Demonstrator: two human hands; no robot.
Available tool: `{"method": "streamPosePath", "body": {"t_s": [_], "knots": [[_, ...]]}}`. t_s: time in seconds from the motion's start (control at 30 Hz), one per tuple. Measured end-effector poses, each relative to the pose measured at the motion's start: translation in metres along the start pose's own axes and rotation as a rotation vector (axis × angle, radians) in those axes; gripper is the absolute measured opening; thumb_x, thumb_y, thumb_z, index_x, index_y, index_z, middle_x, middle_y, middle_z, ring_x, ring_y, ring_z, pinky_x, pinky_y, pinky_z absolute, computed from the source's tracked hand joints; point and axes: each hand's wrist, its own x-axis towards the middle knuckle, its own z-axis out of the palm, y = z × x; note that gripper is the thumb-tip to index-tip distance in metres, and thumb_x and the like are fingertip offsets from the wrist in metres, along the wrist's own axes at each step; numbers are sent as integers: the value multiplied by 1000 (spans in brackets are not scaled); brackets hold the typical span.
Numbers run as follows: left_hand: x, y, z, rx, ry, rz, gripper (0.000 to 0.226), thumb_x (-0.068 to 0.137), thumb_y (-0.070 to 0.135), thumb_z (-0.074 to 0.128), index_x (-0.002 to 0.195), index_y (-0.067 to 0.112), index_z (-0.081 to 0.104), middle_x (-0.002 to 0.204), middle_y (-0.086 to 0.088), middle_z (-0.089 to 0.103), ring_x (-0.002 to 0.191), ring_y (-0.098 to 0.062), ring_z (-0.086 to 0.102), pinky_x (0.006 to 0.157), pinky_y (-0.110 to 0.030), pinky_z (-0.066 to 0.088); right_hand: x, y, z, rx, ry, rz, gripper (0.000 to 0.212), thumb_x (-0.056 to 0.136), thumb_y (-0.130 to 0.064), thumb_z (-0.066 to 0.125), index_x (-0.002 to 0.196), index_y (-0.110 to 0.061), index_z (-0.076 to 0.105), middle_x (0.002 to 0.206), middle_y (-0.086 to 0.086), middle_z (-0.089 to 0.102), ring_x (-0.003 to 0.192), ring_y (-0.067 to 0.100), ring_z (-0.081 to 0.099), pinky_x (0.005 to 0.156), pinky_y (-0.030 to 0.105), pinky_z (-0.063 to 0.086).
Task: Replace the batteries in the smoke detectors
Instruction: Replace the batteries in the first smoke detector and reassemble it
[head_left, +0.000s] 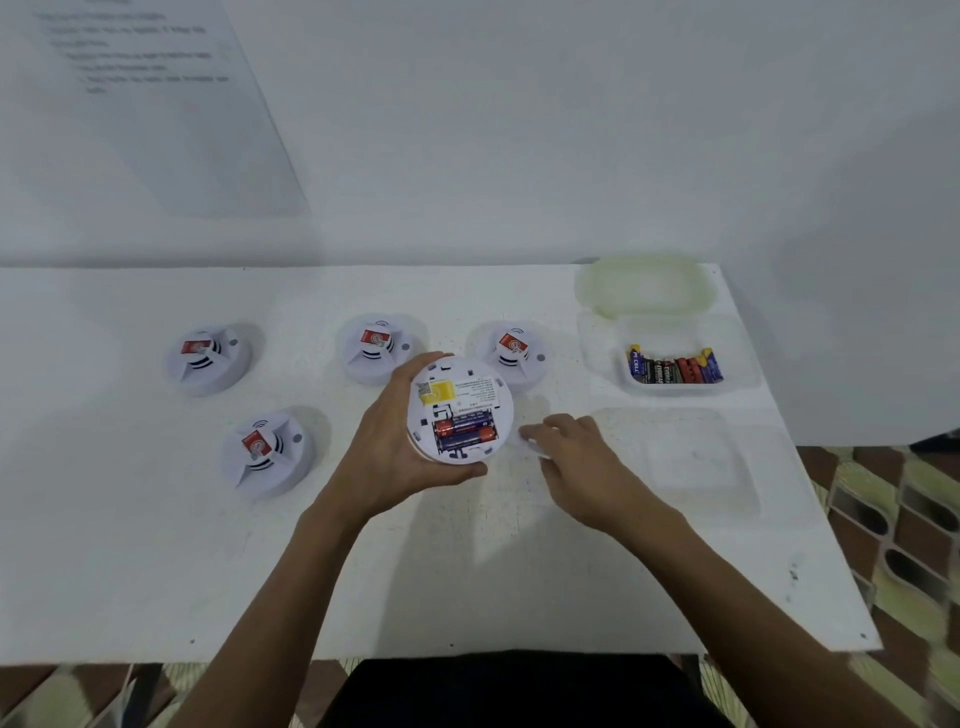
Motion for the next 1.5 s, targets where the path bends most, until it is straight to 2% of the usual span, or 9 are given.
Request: {"method": "streamPosePath", "body": {"t_s": [0.17, 0.4, 0.5, 0.57, 0.63, 0.67, 0.77, 1.23, 1.5], "knots": [[6, -1, 3, 13, -9, 13, 94, 51, 45, 86, 124, 51, 28, 124, 27, 43, 112, 13, 46, 89, -2, 39, -1, 5, 11, -204, -169, -44, 61, 96, -14, 51, 151, -19, 28, 155, 11, 24, 129, 29, 32, 102, 36, 40], [6, -4, 2, 8, -13, 36, 91, 53, 45, 84, 124, 51, 28, 126, 25, 42, 116, 8, 46, 92, -5, 39, 1, 4, 4, -196, -341, 25, 74, 93, -22, 57, 154, -27, 15, 161, 3, 7, 140, 29, 21, 108, 40, 37], [5, -6, 0, 5, -17, 42, 91, 53, 47, 84, 125, 51, 29, 126, 25, 43, 116, 5, 47, 93, -6, 40, 0, -7, -9, -5, -86, 61, 52, 97, -24, 51, 147, -22, 37, 153, 6, 33, 131, 22, 40, 101, 34, 42], [5, -7, 0, 8, -3, 46, 89, 54, 45, 84, 124, 48, 30, 124, 31, 40, 115, 10, 45, 93, -4, 37, -3, -20, -21, 245, 173, 95, 28, 98, -24, 53, 125, -19, 56, 127, 0, 59, 105, 10, 58, 87, 23, 49], [4, -8, 0, 14, 12, 57, 86, 56, 40, 84, 123, 47, 32, 123, 35, 36, 114, 17, 41, 94, -1, 34, -9, -39, -33, 532, 322, 135, 4, 96, -21, 58, 99, -19, 58, 99, -8, 66, 86, 1, 61, 71, 11, 48], [3, -8, 2, 19, 16, 65, 84, 57, 38, 83, 123, 46, 32, 123, 35, 34, 114, 20, 39, 95, 0, 32, -12, -49, -36, 637, 353, 154, 6, 95, -20, 61, 92, -16, 57, 92, -9, 66, 84, -1, 62, 66, 8, 48], [4, -11, 6, 38, 15, 65, 81, 59, 37, 81, 124, 41, 32, 126, 34, 30, 115, 24, 32, 97, 3, 26, -17, -70, -35, 761, 339, 175, 11, 91, -21, 68, 87, -14, 60, 94, -9, 68, 81, -3, 65, 62, 5, 47], [13, -4, 22, 60, 104, 99, 82, 66, 67, 66, 131, 40, 25, 130, 31, 27, 119, 25, 25, 102, 0, 20, -9, -76, -28, 582, 464, 278, 13, 89, -18, 69, 98, -8, 71, 104, 4, 69, 81, 6, 64, 68, -1, 46], [22, 3, 29, 77, 140, 124, 83, 69, 67, 64, 134, 36, 23, 130, 27, 29, 118, 21, 27, 102, 0, 19, 0, -73, -39, 857, 413, 452, 13, 86, -20, 73, 93, -21, 62, 102, -3, 65, 77, -1, 61, 55, -2, 43]]}}
